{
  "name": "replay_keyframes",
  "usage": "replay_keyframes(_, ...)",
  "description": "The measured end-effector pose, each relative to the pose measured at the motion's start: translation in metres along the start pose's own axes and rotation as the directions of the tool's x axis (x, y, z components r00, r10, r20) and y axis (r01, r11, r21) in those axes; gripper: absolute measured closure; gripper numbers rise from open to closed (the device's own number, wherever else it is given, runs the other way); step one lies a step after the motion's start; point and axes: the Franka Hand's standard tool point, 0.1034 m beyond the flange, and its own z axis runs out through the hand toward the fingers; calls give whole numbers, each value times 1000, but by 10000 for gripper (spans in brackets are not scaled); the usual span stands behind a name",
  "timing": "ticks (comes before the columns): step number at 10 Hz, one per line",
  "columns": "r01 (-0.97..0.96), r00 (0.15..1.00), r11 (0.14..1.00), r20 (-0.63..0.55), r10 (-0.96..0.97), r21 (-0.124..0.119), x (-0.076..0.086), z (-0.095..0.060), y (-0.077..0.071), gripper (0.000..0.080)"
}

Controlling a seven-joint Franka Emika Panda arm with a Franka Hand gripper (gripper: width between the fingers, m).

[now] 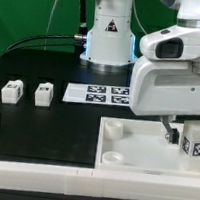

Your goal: Assemble one leg

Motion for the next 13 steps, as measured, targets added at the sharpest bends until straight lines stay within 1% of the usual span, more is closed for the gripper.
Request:
replay_keyframes(1, 53, 999, 999, 0, -53, 1, 0, 0, 1, 151)
replay_keyframes(2, 16, 1000, 1000, 0, -16, 1, 0, 0, 0, 151)
replay_keyframes(3, 17, 1000, 1000, 0, -17, 1, 0, 0, 0, 151)
replay_keyframes(5, 17, 1000, 1000, 0, -17, 1, 0, 0, 1, 412)
replay_keyframes(6, 16, 1000, 1000, -1, -16, 0, 0, 0, 2, 412)
replay_keyframes(7, 14, 1000, 1000, 0, -14, -1, 0, 0, 3, 506)
replay_keyframes(10, -3, 1000, 1000, 0, 3, -1, 0, 0, 3, 506)
replay_keyframes(11, -53, 999, 999, -1, 53, 0, 0, 0, 3, 506)
replay_keyframes(12, -221, 975, 975, -8, 221, 12, 0, 0, 5, 506)
replay_keyframes(13, -331, 944, 944, -10, 331, 16, -1, 0, 5, 506)
